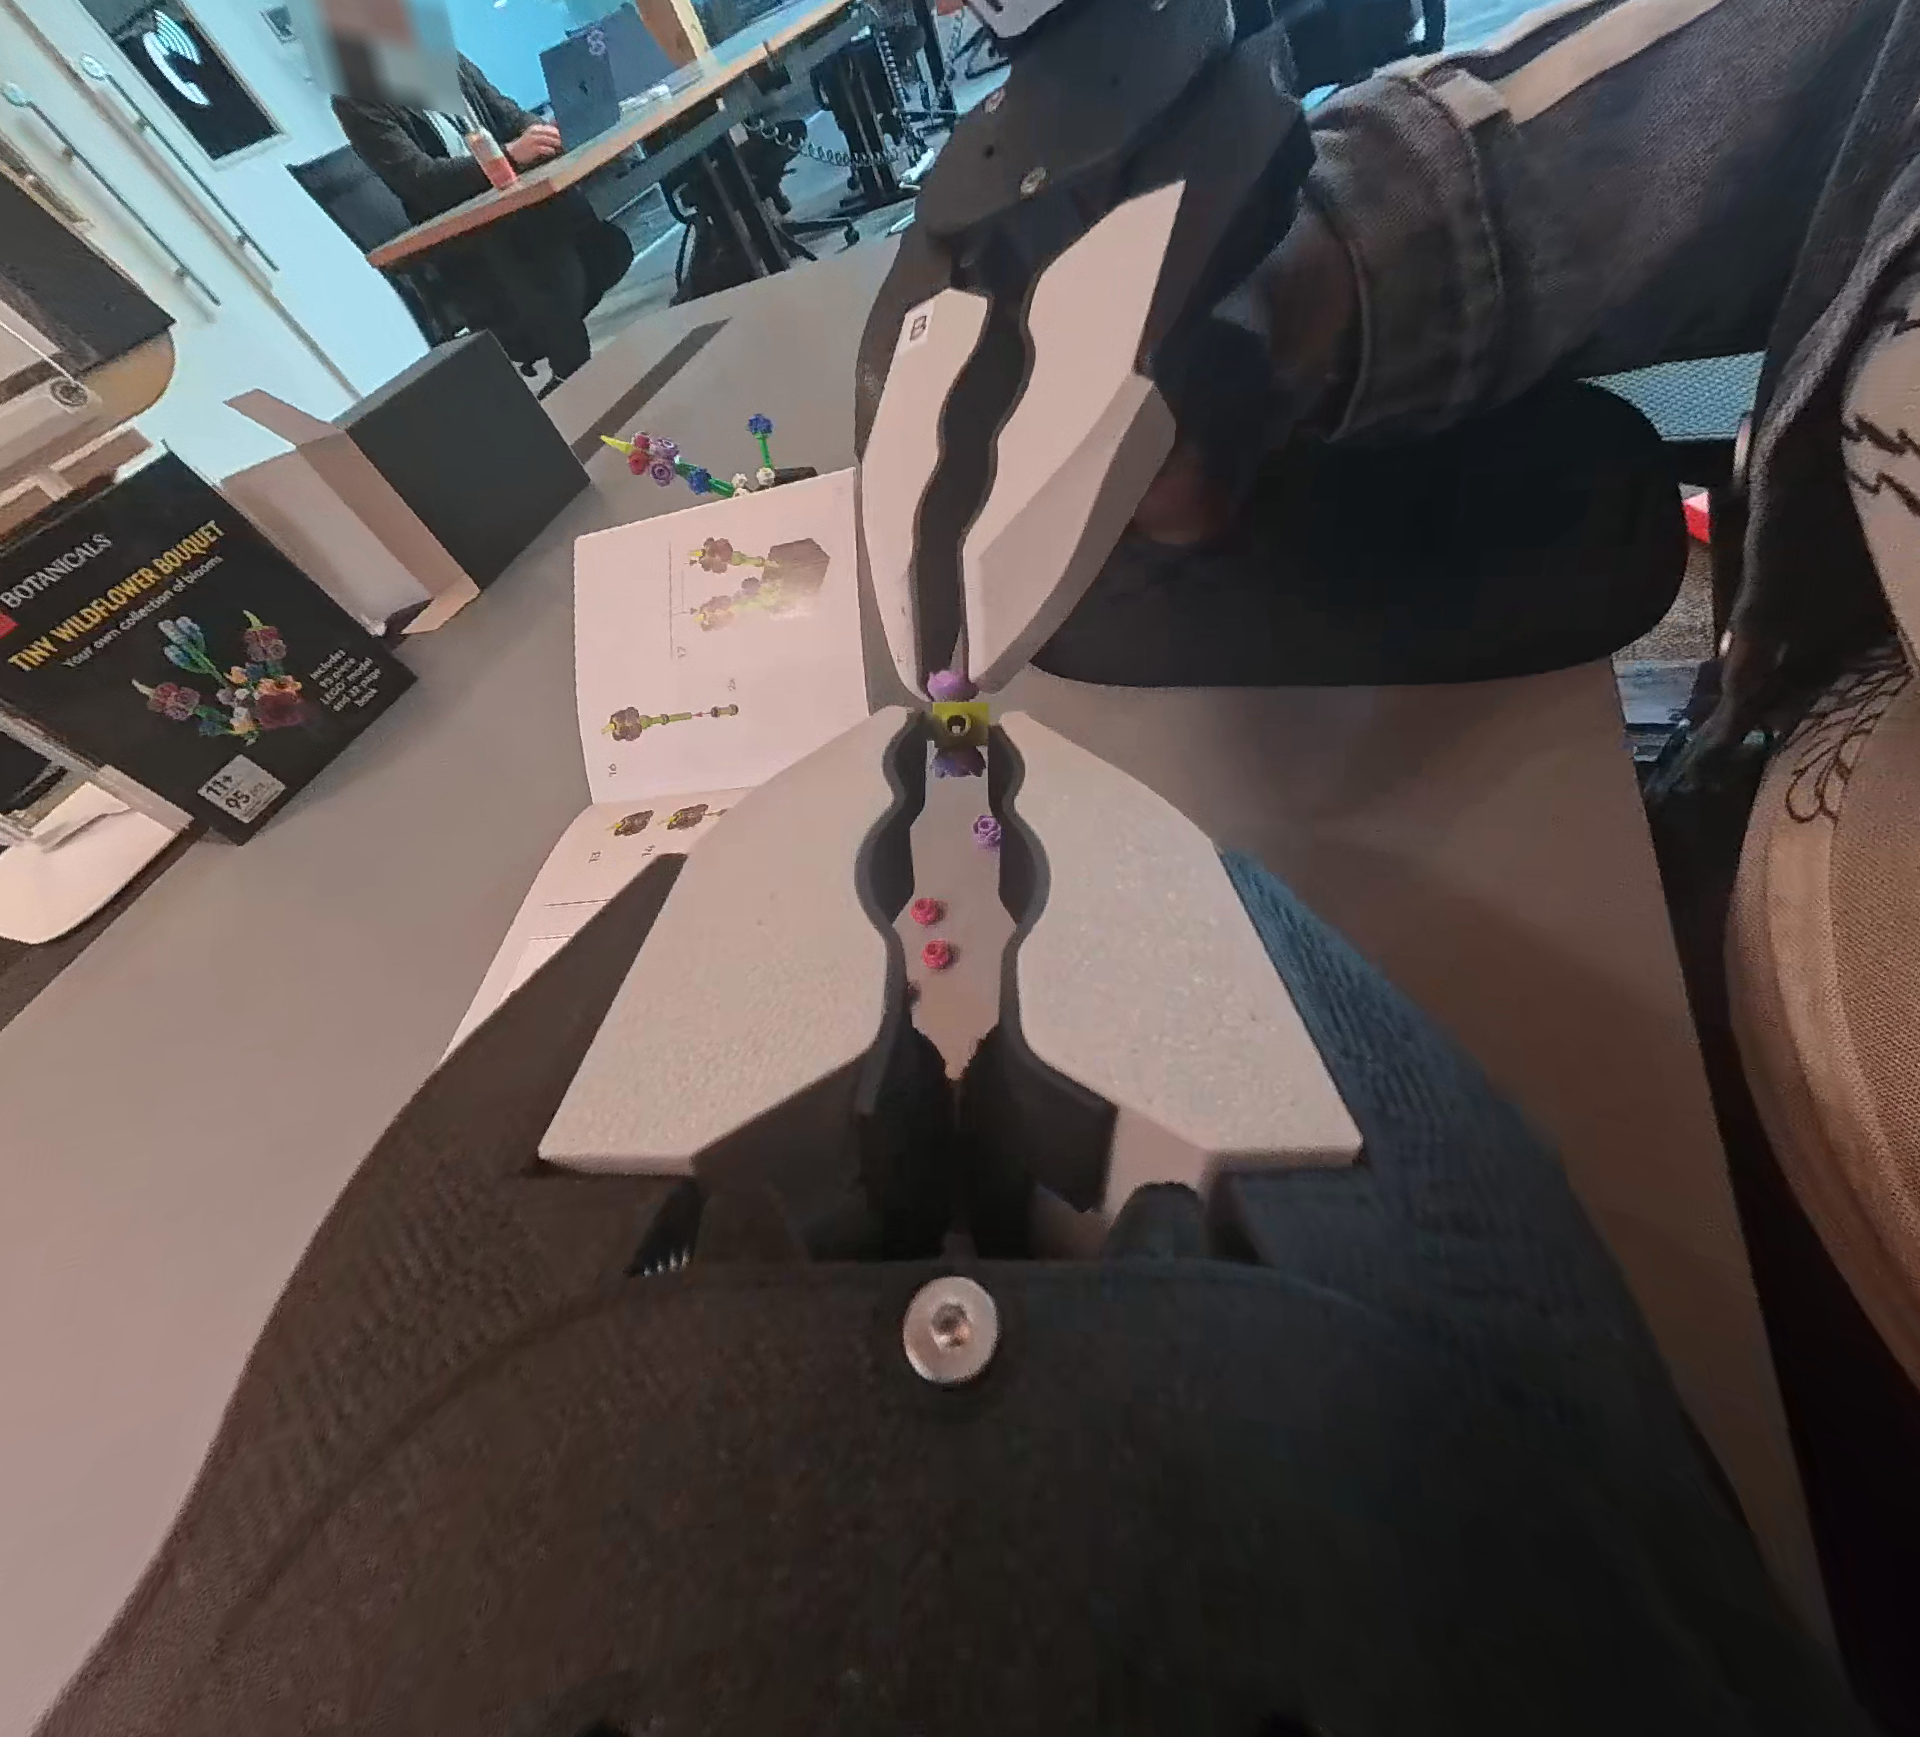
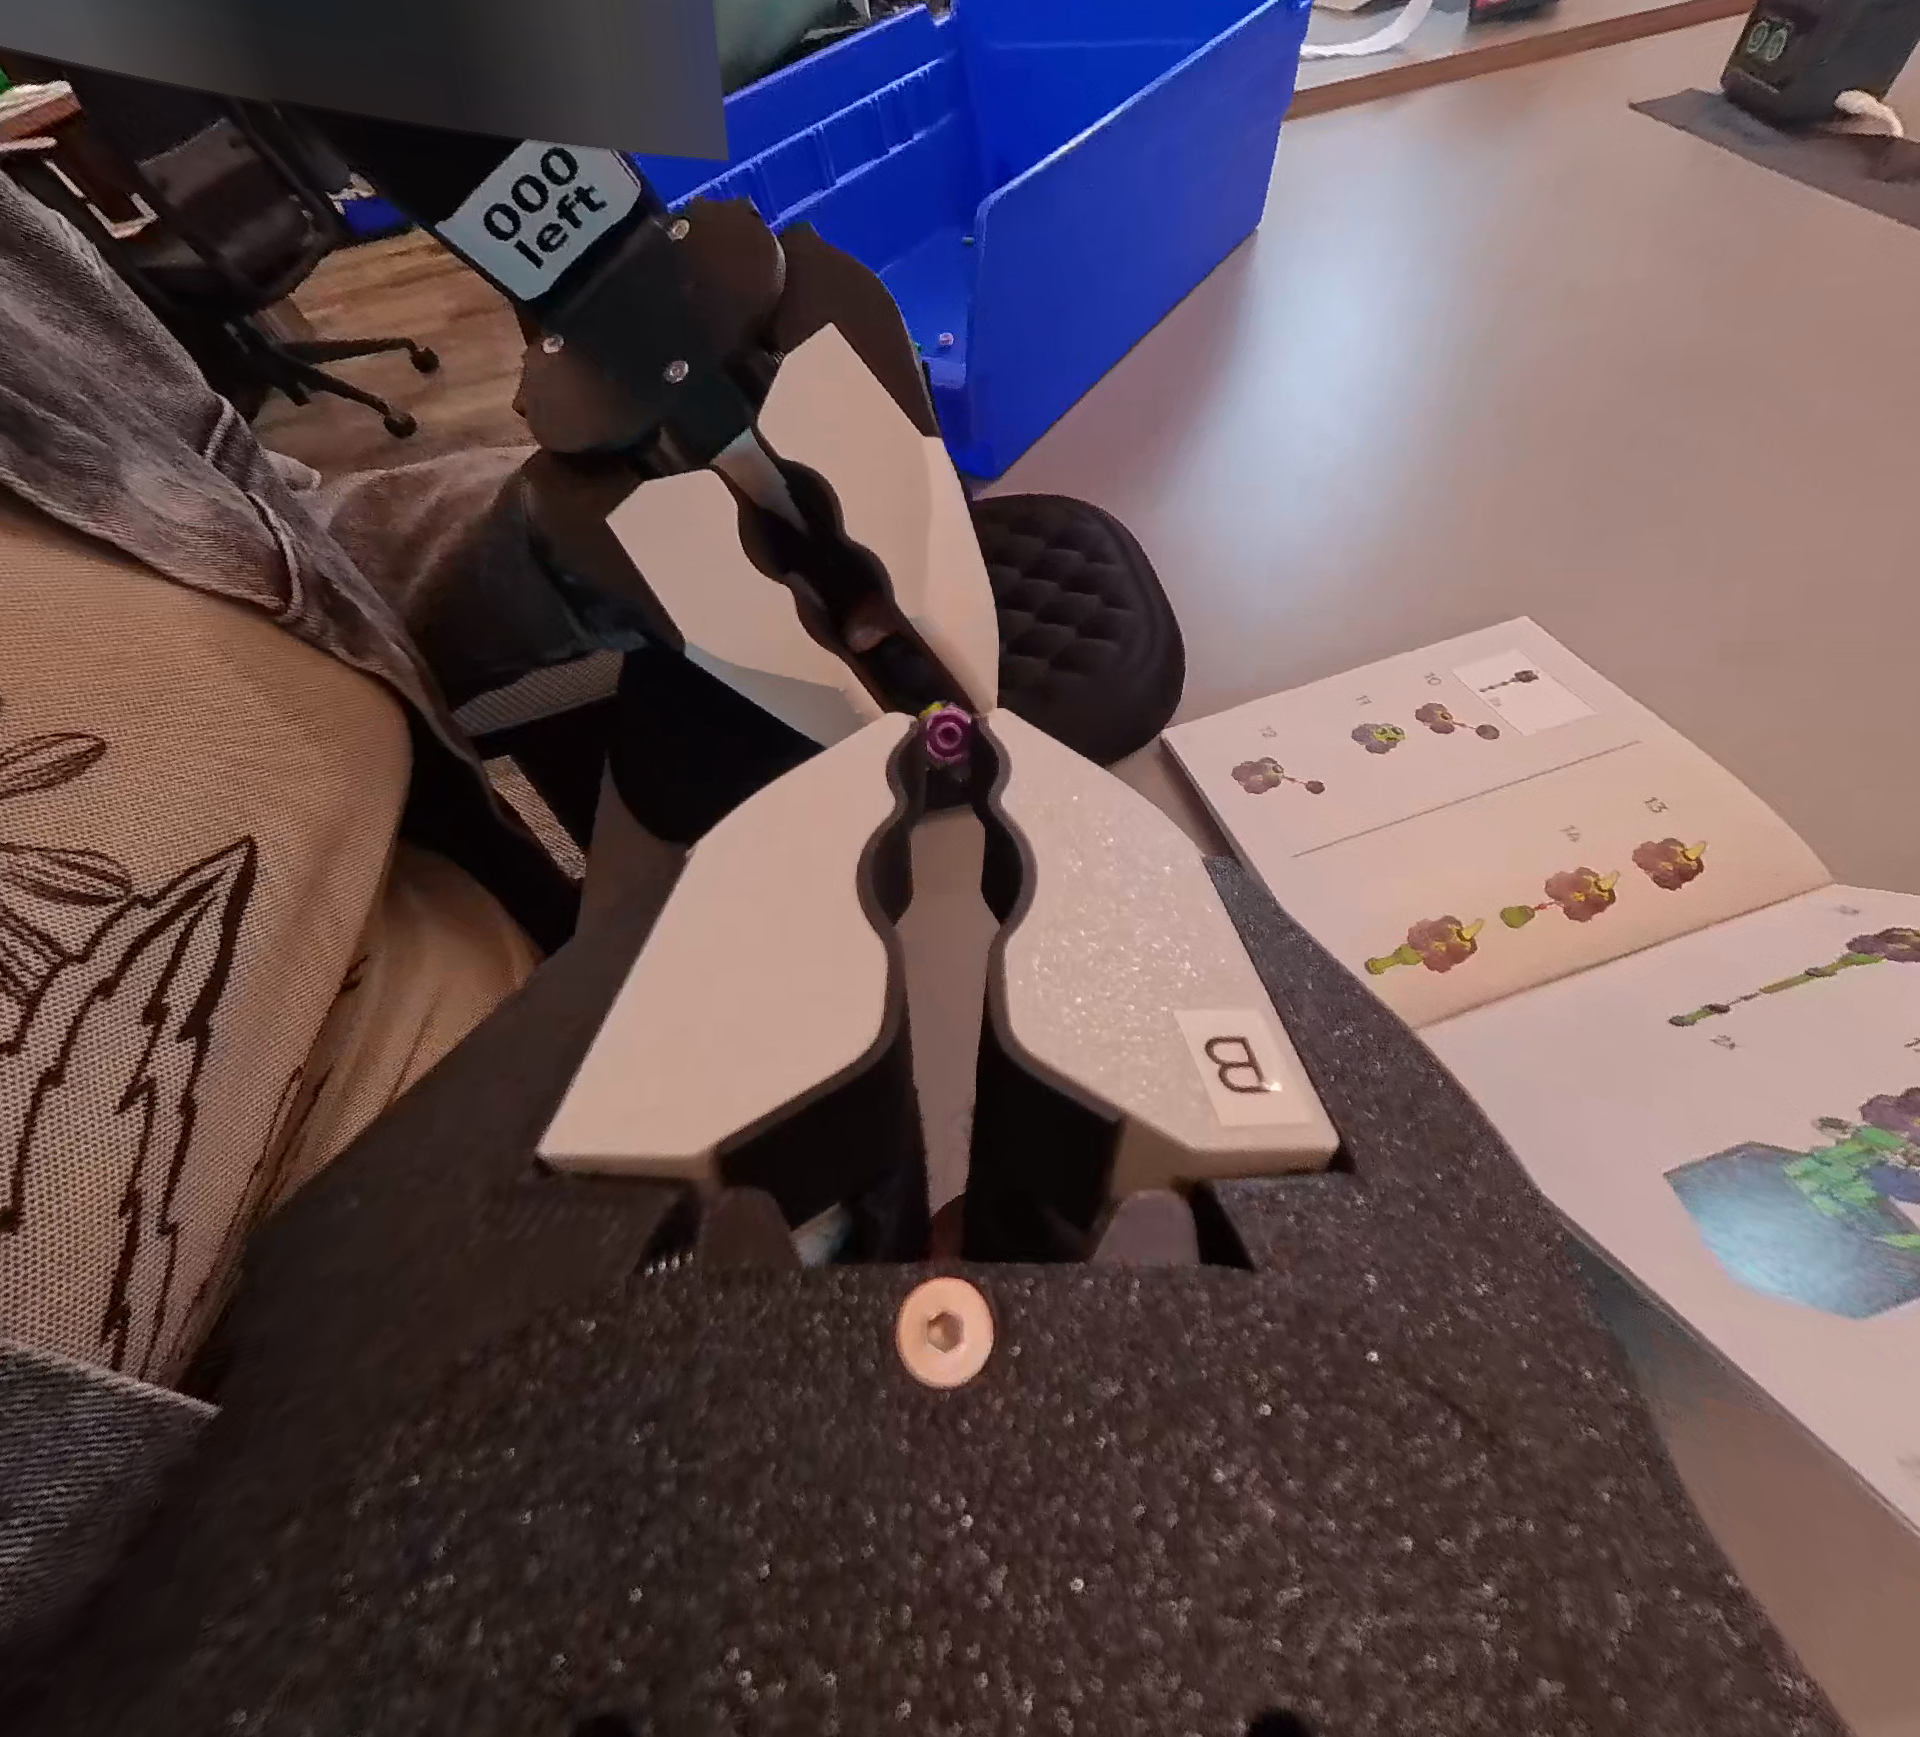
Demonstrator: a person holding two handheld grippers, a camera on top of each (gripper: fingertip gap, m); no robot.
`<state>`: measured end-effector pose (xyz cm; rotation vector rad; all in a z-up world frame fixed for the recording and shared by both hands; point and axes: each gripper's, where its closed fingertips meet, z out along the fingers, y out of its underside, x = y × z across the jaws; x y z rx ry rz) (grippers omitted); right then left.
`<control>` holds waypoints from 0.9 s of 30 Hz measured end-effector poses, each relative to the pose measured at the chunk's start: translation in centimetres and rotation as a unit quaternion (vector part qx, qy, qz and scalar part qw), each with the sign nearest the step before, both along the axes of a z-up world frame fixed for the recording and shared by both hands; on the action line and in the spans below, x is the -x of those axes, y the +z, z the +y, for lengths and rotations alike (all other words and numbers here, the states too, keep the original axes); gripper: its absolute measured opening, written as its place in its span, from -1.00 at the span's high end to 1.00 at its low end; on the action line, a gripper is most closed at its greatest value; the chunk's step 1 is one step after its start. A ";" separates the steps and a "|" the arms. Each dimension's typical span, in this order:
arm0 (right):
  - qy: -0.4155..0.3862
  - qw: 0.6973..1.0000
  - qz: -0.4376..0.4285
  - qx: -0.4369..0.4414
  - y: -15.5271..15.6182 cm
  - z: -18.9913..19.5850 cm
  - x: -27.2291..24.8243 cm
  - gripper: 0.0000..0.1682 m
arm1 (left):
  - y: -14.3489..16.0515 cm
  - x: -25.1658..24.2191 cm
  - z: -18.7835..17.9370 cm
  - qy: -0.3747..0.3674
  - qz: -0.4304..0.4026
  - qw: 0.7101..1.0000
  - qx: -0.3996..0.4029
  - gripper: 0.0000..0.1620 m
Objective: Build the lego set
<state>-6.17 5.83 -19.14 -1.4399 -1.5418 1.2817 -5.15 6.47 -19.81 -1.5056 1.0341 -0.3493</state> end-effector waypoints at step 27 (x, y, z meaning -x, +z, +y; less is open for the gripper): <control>0.005 0.998 0.040 0.048 0.5 -0.5 0.4 0.90 | 0.9 0.2 -0.4 -0.016 -0.035 0.999 -0.005 0.89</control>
